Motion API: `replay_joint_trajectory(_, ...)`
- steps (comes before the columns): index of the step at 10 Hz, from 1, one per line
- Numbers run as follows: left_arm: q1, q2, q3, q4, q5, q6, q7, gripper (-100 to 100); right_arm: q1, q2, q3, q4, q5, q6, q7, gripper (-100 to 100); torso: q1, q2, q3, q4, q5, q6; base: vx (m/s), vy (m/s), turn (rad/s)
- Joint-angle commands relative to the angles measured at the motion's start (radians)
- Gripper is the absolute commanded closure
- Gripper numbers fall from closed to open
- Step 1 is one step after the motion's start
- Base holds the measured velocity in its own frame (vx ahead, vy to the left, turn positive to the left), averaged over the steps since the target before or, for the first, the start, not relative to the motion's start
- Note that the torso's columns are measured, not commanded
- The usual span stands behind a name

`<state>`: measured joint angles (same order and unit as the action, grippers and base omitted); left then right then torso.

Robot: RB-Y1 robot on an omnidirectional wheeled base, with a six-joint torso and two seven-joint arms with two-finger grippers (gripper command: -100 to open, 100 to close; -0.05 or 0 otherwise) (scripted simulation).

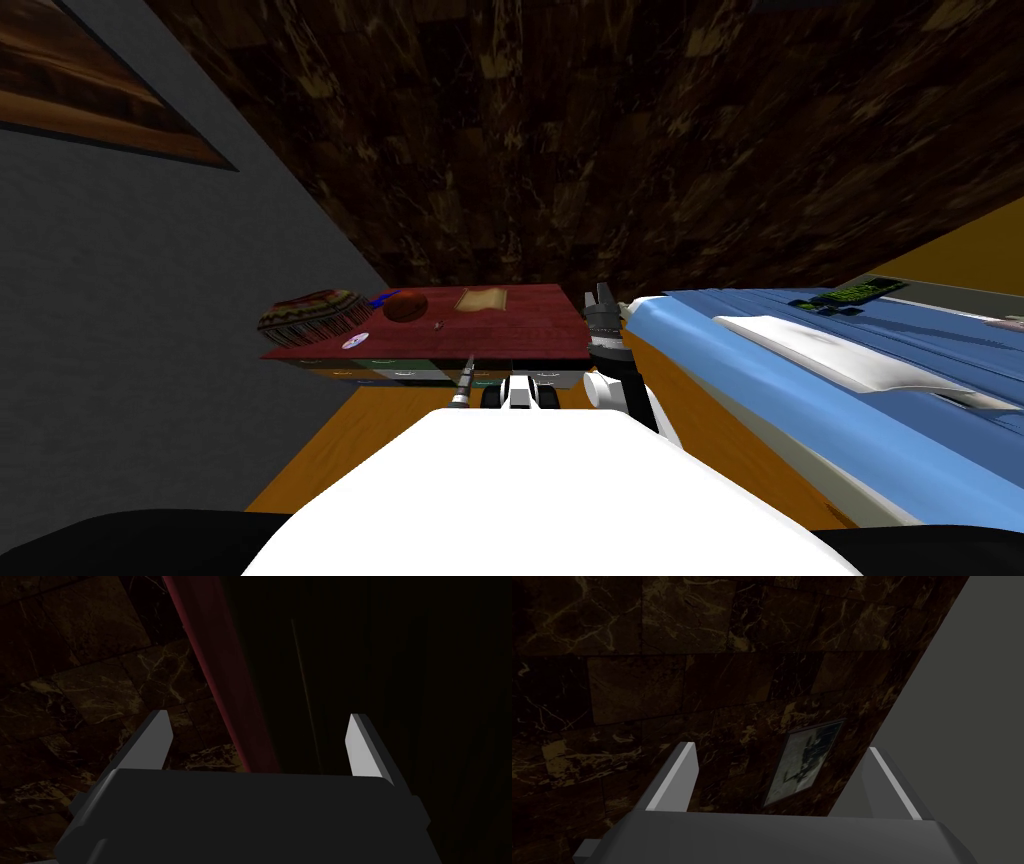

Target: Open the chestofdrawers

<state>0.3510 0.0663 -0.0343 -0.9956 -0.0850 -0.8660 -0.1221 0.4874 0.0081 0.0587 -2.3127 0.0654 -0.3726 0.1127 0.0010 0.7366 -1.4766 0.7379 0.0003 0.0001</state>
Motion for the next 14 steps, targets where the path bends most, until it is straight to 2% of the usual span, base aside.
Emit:
replay_joint_trajectory(1,-0.001,0.0,0.0,-0.002,0.0,0.005,0.001,100,0.0,0.0,0.0,0.0,0.0,0.0,0.0,0,0.0,0.002,0.001,0.0,0.0,0.0,0.0,0.0,0.0)
replay_joint_trajectory(2,0.026,0.007,-0.005,-0.027,-0.002,0.006,0.008,100,0.0,0.0,0.0,0.0,0.0,0.0,0.0,0,-0.002,0.004,0.001,0.002,-0.002,0.0,-0.113,0.001,0.0)
replay_joint_trajectory(5,0.057,0.015,-0.013,-0.063,-0.006,0.005,0.016,100,-0.001,0.0,0.0,0.0,0.0,0.0,0.0,0,-0.009,0.015,0.006,0.009,-0.007,0.0,-0.176,-0.011,0.02)
replay_joint_trajectory(6,0.063,0.016,-0.014,-0.07,-0.007,0.004,0.017,100,-0.001,0.0,0.0,0.0,0.0,0.0,0.0,0,-0.009,0.012,0.004,0.009,-0.008,0.0,-0.146,-0.011,0.0)
replay_joint_trajectory(7,0.066,0.018,-0.015,-0.051,-0.006,0.017,0.02,100,0.0,0.0,0.0,0.0,0.0,0.0,0.0,0,-0.009,0.008,0.002,0.008,-0.009,-0.001,-0.064,-0.005,0.004)
replay_joint_trajectory(9,0.103,0.022,-0.024,-0.074,-0.011,-0.012,0.023,100,0.0,0.0,0.0,0.0,0.0,0.0,0.0,0,-0.007,0.007,0.0,0.006,-0.007,0.0,-0.156,0.011,0.027)
replay_joint_trajectory(12,0.119,0.024,-0.028,-0.088,-0.014,-0.029,0.023,100,0.0,0.0,0.0,0.0,0.0,0.0,0.0,0,-0.01,0.009,0.002,0.006,-0.008,-0.002,-0.09,-0.002,0.005)
replay_joint_trajectory(14,0.098,0.018,-0.03,-0.074,-0.013,-0.001,0.02,100,0.0,0.0,0.0,0.0,0.0,0.0,0.0,0,-0.01,0.008,0.002,0.004,-0.007,-0.004,-0.065,0.008,0.009)
